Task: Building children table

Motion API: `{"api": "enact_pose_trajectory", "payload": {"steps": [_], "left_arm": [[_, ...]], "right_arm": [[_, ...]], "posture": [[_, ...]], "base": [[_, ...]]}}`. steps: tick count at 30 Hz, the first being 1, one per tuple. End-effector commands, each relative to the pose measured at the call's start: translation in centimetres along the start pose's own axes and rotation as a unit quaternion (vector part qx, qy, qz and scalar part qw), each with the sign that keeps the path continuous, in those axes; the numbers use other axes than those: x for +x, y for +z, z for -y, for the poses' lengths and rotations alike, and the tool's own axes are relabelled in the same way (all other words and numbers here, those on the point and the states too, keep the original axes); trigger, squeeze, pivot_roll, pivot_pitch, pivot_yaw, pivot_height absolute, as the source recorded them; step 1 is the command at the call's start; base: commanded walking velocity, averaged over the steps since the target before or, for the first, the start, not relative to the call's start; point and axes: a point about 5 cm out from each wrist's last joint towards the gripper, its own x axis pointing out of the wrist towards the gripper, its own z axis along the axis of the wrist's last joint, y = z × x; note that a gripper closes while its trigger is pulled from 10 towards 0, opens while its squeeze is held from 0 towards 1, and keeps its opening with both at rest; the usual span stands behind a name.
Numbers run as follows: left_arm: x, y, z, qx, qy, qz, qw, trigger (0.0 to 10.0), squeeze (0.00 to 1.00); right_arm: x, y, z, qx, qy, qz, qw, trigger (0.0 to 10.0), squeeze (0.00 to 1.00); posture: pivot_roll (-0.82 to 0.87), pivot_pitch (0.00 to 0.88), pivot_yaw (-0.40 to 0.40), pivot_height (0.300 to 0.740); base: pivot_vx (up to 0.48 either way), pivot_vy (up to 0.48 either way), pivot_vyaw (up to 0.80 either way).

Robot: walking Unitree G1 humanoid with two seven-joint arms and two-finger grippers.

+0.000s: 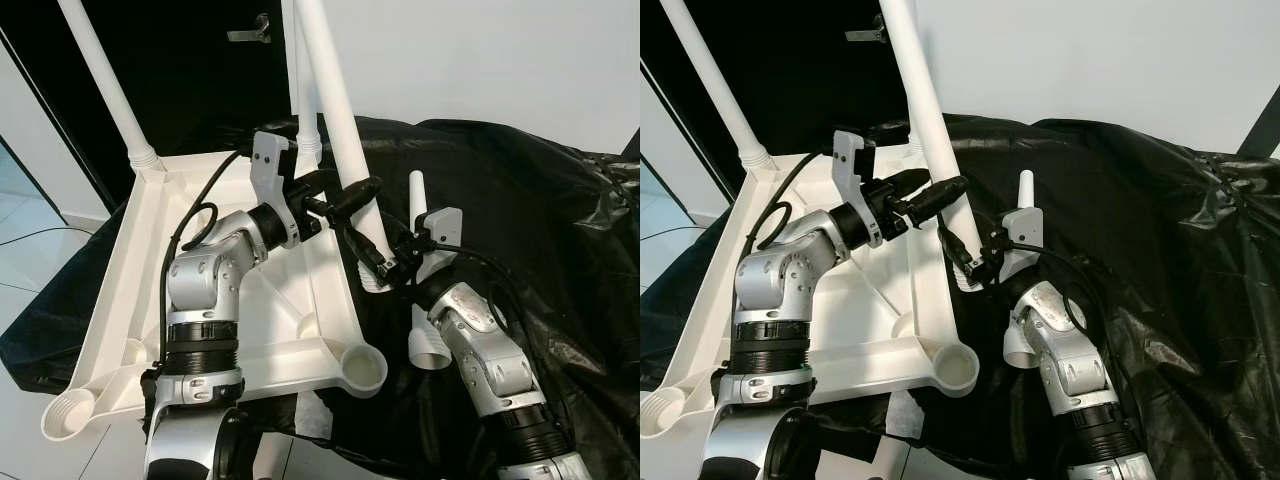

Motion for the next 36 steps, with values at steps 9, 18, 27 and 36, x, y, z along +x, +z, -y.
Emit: {"api": "enact_pose_trajectory", "payload": {"steps": [9, 18, 27, 36], "left_arm": [[0.6, 1.4, -0.7, -0.009, 0.006, 0.012, 1.0, 10.0, 0.0], [0.9, 2.2, -1.7, -0.039, 0.023, 0.007, 0.999, 0.0, 0.0], [0.8, 2.2, -1.3, -0.039, 0.02, 0.006, 0.999, 0.0, 0.0], [1.1, 3.9, 1.1, 0.015, -0.007, 0.045, 0.999, 10.0, 0.0]], "right_arm": [[-0.4, 0.2, -1.1, -0.024, 0.028, 0.012, 0.999, 10.0, 0.0], [-1.2, -0.4, -1.5, -0.046, 0.031, 0.005, 0.998, 10.0, 0.0], [-1.2, -0.5, -1.2, -0.05, 0.025, 0.002, 0.998, 10.0, 0.0], [-0.8, -0.3, -0.4, -0.044, -0.001, -0.02, 0.999, 10.0, 0.85]], "posture": [[0.01, 0.0, 0.035, 0.74], [0.0, 0.0, 0.047, 0.74], [0.0, 0.0, 0.048, 0.74], [0.0, 0.0, 0.049, 0.74]], "base": [[0.0, 0.0, 0.0], [0.0, 0.0, 0.0], [0.0, 0.0, 0.0], [0.0, 0.0, 0.0]]}}
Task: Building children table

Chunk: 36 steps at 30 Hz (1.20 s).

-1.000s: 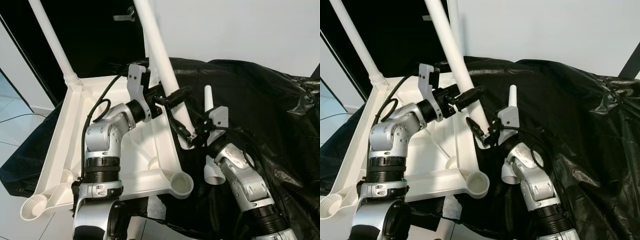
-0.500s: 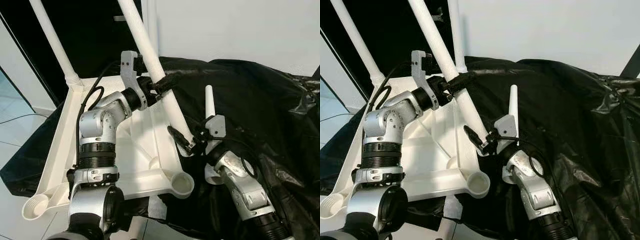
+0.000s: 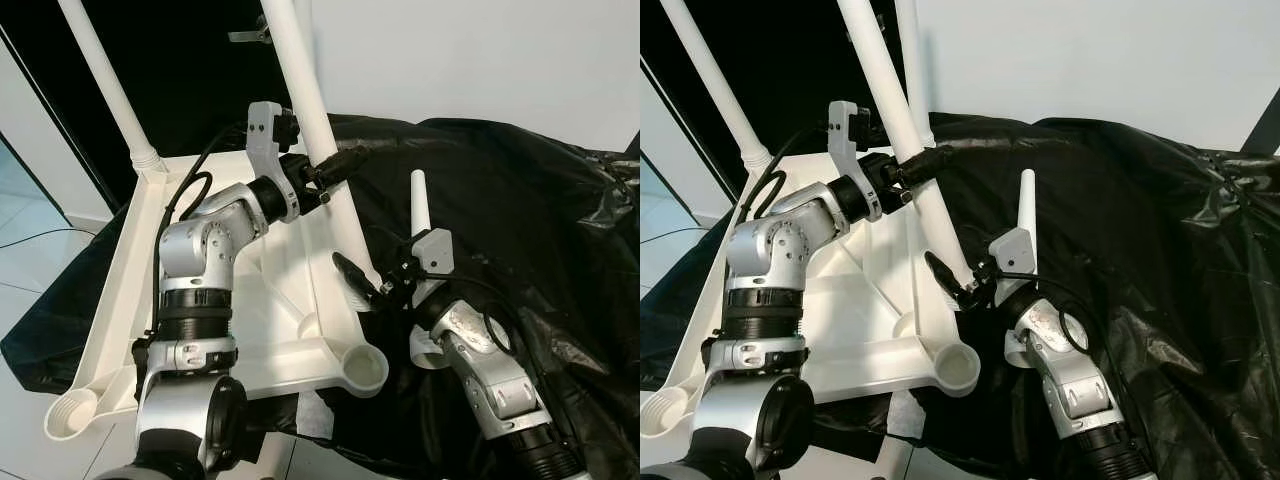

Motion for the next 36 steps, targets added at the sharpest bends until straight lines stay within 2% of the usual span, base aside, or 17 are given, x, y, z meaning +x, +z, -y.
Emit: {"api": "enact_pose_trajectory", "payload": {"steps": [1, 2, 3, 9, 11, 18, 30, 31, 34, 35, 36], "left_arm": [[0.1, 0.4, 0.5, 0.014, -0.011, 0.009, 1.0, 10.0, 0.0], [0.2, 0.6, 0.9, 0.026, -0.015, 0.014, 0.999, 10.0, 0.0], [0.2, 0.6, 1.4, 0.037, -0.019, 0.017, 0.999, 10.0, 0.0], [0.5, 0.4, 2.2, 0.06, -0.016, 0.02, 0.998, 10.0, 0.0], [0.7, -0.2, 3.5, 0.095, -0.023, 0.02, 0.995, 10.0, 0.0], [1.1, -1.1, 4.9, 0.131, -0.031, 0.013, 0.991, 10.0, 0.0], [1.4, -1.2, 5.6, 0.142, -0.039, 0.018, 0.989, 10.0, 0.0], [1.5, -1.2, 5.7, 0.143, -0.039, 0.019, 0.989, 10.0, 0.0], [1.5, -1.2, 5.7, 0.146, -0.04, 0.02, 0.988, 10.0, 0.0], [1.6, -1.2, 5.7, 0.147, -0.04, 0.021, 0.988, 10.0, 0.0], [1.6, -1.1, 5.8, 0.149, -0.041, 0.022, 0.988, 10.0, 0.0]], "right_arm": [[0.2, 0.4, 0.2, -0.004, -0.003, 0.001, 1.0, 10.0, 0.85], [0.3, 0.4, 0.3, -0.004, -0.006, -0.004, 1.0, 10.0, 0.85], [0.5, 0.5, 0.4, -0.004, -0.009, -0.007, 1.0, 10.0, 0.0], [0.9, 0.7, 0.4, 0.006, -0.013, -0.014, 1.0, 10.0, 0.0], [1.5, 1.0, 0.4, 0.018, -0.002, -0.023, 1.0, 10.0, 0.0], [2.2, 1.6, 0.2, 0.019, 0.018, -0.036, 0.999, 10.0, 0.0], [2.2, 0.9, -0.8, 0.021, 0.052, -0.074, 0.996, 10.0, 0.0], [2.1, 0.8, -0.8, 0.021, 0.053, -0.077, 0.995, 9.6, 0.0], [2.1, 0.7, -0.9, 0.024, 0.056, -0.083, 0.995, 9.3, 0.0], [2.1, 0.7, -0.9, 0.025, 0.057, -0.085, 0.994, 4.4, 0.0], [2.1, 0.7, -0.9, 0.029, 0.057, -0.087, 0.994, 2.5, 0.0]], "posture": [[0.0, 0.0, 0.049, 0.74], [0.0, 0.0, 0.049, 0.74], [0.0, 0.0, 0.049, 0.74], [0.0, 0.0, 0.05, 0.74], [0.01, 0.0, 0.051, 0.74], [0.01, 0.0, 0.048, 0.74], [0.01, 0.0, 0.042, 0.74], [0.01, 0.0, 0.042, 0.74], [0.01, 0.0, 0.042, 0.74], [0.01, 0.0, 0.043, 0.74], [0.01, 0.0, 0.043, 0.74]], "base": [[0.0, 0.0, 0.0], [0.0, 0.0, 0.0], [0.0, 0.0, 0.0], [0.0, 0.0, 0.0], [0.0, 0.0, 0.0], [0.0, 0.0, 0.0], [0.0, 0.0, 0.0], [0.0, 0.0, 0.0], [0.0, 0.0, 0.0], [0.0, 0.0, 0.0], [0.0, 0.0, 0.0]]}}
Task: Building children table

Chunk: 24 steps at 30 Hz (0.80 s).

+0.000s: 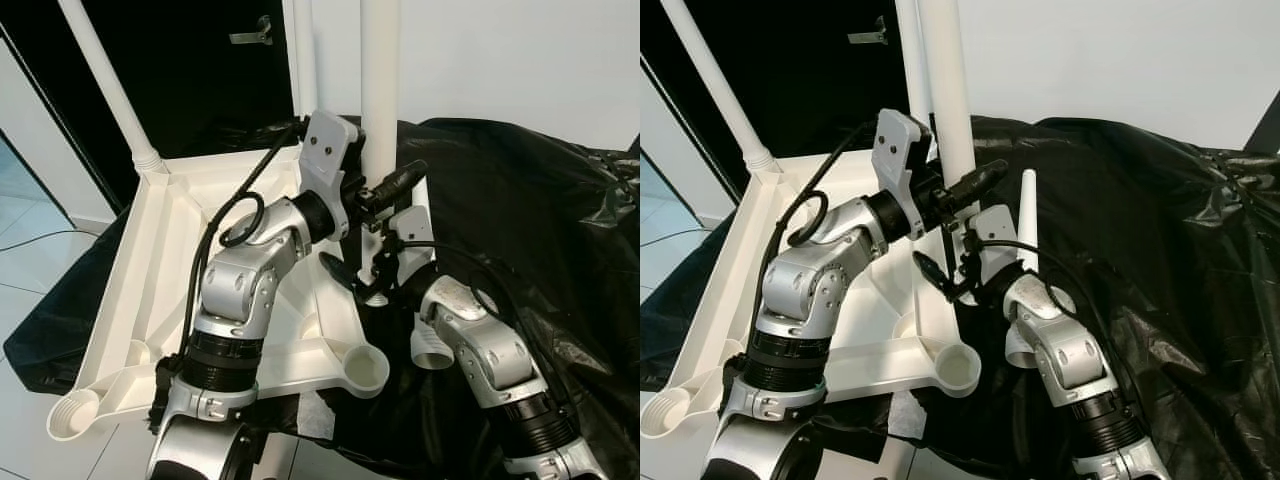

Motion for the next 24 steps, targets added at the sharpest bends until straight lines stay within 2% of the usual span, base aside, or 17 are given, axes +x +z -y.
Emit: {"api": "enact_pose_trajectory", "payload": {"steps": [1, 2, 3, 4, 14, 15, 16, 17, 21, 22, 23, 24], "left_arm": [[0.2, 0.7, 0.3, 0.017, 0.002, 0.017, 1.0, 10.0, 0.0], [0.2, 0.7, 0.3, 0.017, 0.002, 0.017, 1.0, 10.0, 0.0], [0.2, 0.8, 0.4, 0.016, 0.001, 0.018, 1.0, 10.0, 0.0], [0.2, 0.8, 0.4, 0.017, 0.001, 0.018, 1.0, 10.0, 0.0], [0.4, 0.7, 0.5, 0.02, 0.0, 0.019, 1.0, 10.0, 0.0], [0.4, 0.6, 0.4, 0.014, 0.0, 0.02, 1.0, 10.0, 0.11], [0.4, 0.6, 0.4, 0.014, 0.0, 0.02, 1.0, 10.0, 0.11], [0.3, 0.6, 0.4, 0.003, -0.004, 0.024, 1.0, 10.0, 1.0], [0.0, 0.6, 0.4, 0.002, -0.002, 0.028, 1.0, 10.0, 1.0], [0.0, 0.6, 0.3, 0.004, 0.001, 0.027, 1.0, 10.0, 0.45], [0.0, 0.6, 0.3, 0.004, 0.001, 0.027, 1.0, 10.0, 0.45], [-0.2, 0.6, 0.3, 0.002, 0.003, 0.03, 1.0, 10.0, 0.0]], "right_arm": [[0.0, 0.0, -0.3, 0.009, 0.009, -0.006, 1.0, 1.8, 0.0], [0.0, 0.0, -0.3, 0.009, 0.009, -0.006, 1.0, 1.8, 0.0], [0.0, -0.1, -0.3, 0.012, 0.007, -0.007, 1.0, 0.4, 0.0], [0.0, -0.1, -0.2, 0.015, 0.005, -0.009, 1.0, 0.0, 0.0], [-0.1, -0.1, 0.5, 0.038, -0.02, -0.017, 0.999, 0.0, 0.0], [-0.1, -0.1, 0.5, 0.041, -0.024, -0.016, 0.999, 0.0, 0.0], [-0.1, -0.1, 0.5, 0.041, -0.024, -0.016, 0.999, 0.0, 0.0], [-0.1, 0.0, 0.6, 0.047, -0.03, -0.013, 0.998, 10.0, 0.0], [0.0, 0.2, 0.7, 0.05, -0.039, -0.009, 0.998, 10.0, 0.0], [0.1, 0.2, 0.8, 0.055, -0.045, -0.009, 0.997, 10.0, 0.0], [0.1, 0.2, 0.8, 0.055, -0.045, -0.009, 0.997, 10.0, 0.0], [0.1, 0.2, 1.0, 0.059, -0.055, -0.008, 0.997, 10.0, 0.0]], "posture": [[0.01, 0.0, 0.043, 0.74], [0.01, 0.0, 0.043, 0.74], [0.01, 0.0, 0.043, 0.74], [0.01, 0.0, 0.043, 0.74], [0.0, 0.0, 0.039, 0.74], [0.0, 0.0, 0.039, 0.74], [0.0, 0.0, 0.039, 0.74], [0.0, 0.0, 0.038, 0.74], [0.01, 0.0, 0.039, 0.74], [0.01, 0.0, 0.039, 0.74], [0.01, 0.0, 0.039, 0.74], [0.01, 0.0, 0.041, 0.74]], "base": [[0.0, 0.0, 0.0], [0.0, 0.0, 0.0], [0.0, 0.0, 0.0], [0.0, 0.0, 0.0], [0.0, 0.0, 0.0], [0.0, 0.0, 0.0], [0.0, 0.0, 0.0], [0.0, 0.0, 0.0], [0.0, 0.0, 0.0], [0.0, 0.0, 0.0], [0.0, 0.0, 0.0], [0.0, 0.0, 0.0]]}}
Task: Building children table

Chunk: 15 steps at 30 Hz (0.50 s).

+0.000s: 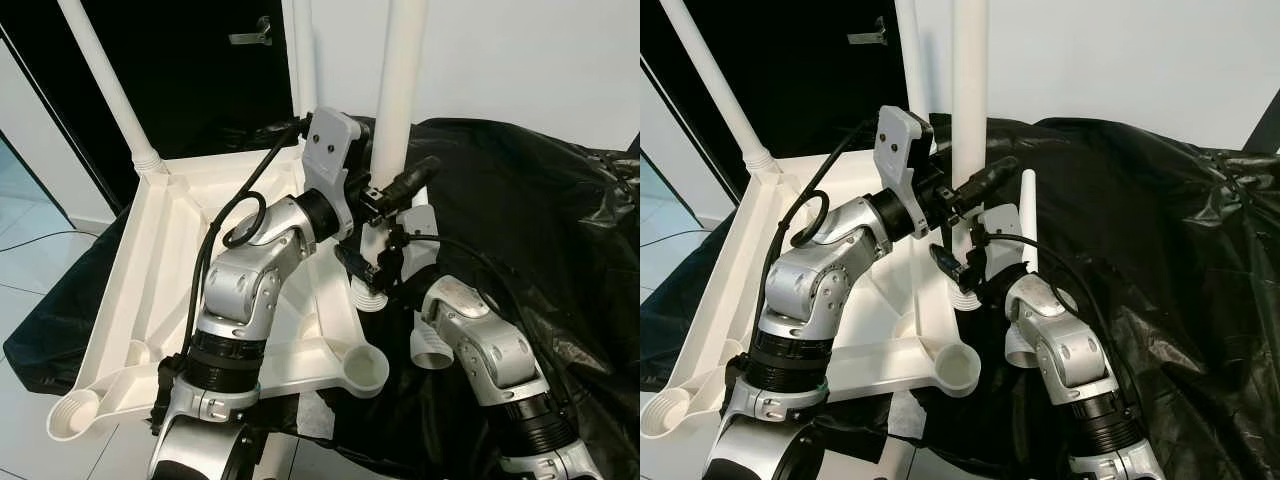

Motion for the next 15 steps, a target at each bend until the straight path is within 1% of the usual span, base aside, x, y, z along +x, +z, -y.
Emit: {"api": "enact_pose_trajectory", "payload": {"steps": [1, 6, 8, 11, 13, 14, 15], "left_arm": [[-0.5, 0.2, -0.2, 0.004, 0.01, 0.011, 1.0, 10.0, 0.0], [-0.8, 0.2, -0.5, 0.003, 0.019, 0.015, 1.0, 10.0, 0.0], [-1.6, 0.1, -1.1, 0.003, 0.031, 0.016, 0.999, 10.0, 0.0], [-2.0, 0.1, -1.3, 0.004, 0.035, 0.016, 0.999, 10.0, 0.0], [-3.0, -0.4, -1.6, 0.012, 0.039, 0.005, 0.999, 10.0, 0.0], [-3.0, -0.4, -1.6, 0.012, 0.039, 0.005, 0.999, 10.0, 0.0], [-3.3, -0.5, -1.7, 0.016, 0.04, 0.001, 0.999, 10.0, 0.0]], "right_arm": [[0.2, 0.4, 0.5, 0.015, -0.019, 0.006, 1.0, 10.0, 0.0], [0.2, 0.4, 0.9, 0.024, -0.034, 0.008, 0.999, 10.0, 0.0], [0.1, 0.4, 1.4, 0.036, -0.06, 0.011, 0.997, 10.0, 0.0], [0.1, 0.4, 1.7, 0.042, -0.072, 0.012, 0.996, 10.0, 0.0], [-0.1, 0.3, 2.3, 0.046, -0.092, 0.013, 0.995, 10.0, 0.0], [-0.1, 0.3, 2.3, 0.046, -0.092, 0.013, 0.995, 10.0, 0.0], [-0.1, 0.3, 2.4, 0.046, -0.097, 0.014, 0.994, 10.0, 0.0]], "posture": [[0.01, 0.0, 0.043, 0.74], [0.0, 0.0, 0.046, 0.74], [0.01, 0.0, 0.045, 0.74], [0.01, 0.0, 0.046, 0.74], [0.01, 0.0, 0.046, 0.74], [0.01, 0.0, 0.046, 0.74], [0.01, 0.0, 0.047, 0.74]], "base": [[0.0, 0.0, 0.0], [0.0, 0.0, 0.0], [0.0, 0.0, 0.0], [0.0, 0.0, 0.0], [0.0, 0.0, 0.0], [0.0, 0.0, 0.0], [0.0, 0.0, 0.0]]}}
